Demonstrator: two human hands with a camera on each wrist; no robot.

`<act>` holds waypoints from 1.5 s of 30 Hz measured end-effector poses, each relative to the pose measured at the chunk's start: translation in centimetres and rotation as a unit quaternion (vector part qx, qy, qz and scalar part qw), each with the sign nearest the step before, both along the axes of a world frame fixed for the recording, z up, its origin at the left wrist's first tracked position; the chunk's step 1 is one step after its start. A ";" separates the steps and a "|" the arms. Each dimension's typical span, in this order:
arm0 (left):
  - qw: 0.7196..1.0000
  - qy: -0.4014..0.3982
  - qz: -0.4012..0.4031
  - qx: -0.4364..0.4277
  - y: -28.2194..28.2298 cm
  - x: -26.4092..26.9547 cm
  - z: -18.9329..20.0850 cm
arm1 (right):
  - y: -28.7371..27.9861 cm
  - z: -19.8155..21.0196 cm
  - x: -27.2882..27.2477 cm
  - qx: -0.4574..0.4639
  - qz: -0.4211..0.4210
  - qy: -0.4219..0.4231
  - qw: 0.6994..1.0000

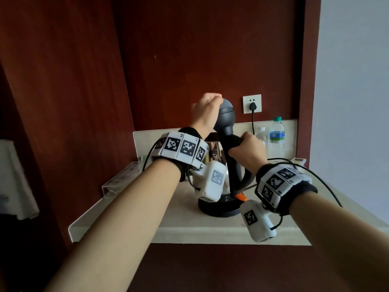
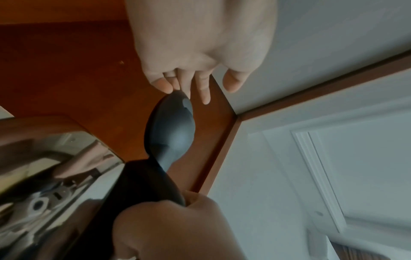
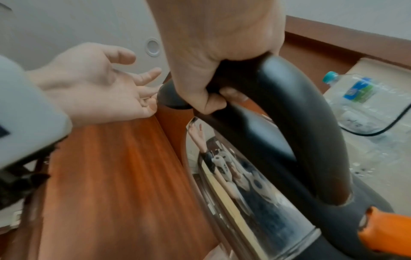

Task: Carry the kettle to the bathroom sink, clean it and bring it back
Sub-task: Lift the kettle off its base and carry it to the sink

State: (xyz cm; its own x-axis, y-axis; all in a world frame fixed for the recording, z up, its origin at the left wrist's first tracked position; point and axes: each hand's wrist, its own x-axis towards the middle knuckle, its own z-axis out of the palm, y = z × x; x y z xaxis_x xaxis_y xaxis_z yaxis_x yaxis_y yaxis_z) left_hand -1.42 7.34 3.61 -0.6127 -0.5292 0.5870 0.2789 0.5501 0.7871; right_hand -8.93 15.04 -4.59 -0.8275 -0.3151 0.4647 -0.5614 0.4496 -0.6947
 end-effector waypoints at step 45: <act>0.881 -0.017 0.472 -0.033 -13.2 49.2 -0.4 | -21.5 -0.4 45.4 -0.016 0.521 -0.053 0.852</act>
State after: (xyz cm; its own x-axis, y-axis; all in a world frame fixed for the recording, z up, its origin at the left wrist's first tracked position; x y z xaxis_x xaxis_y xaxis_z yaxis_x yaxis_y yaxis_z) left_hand 47.80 -5.89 3.19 0.0649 -0.7779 0.6251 -0.3502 0.5688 0.7442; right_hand 36.45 -6.51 -5.00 -0.1446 -0.8927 0.4269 -0.5767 -0.2745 -0.7695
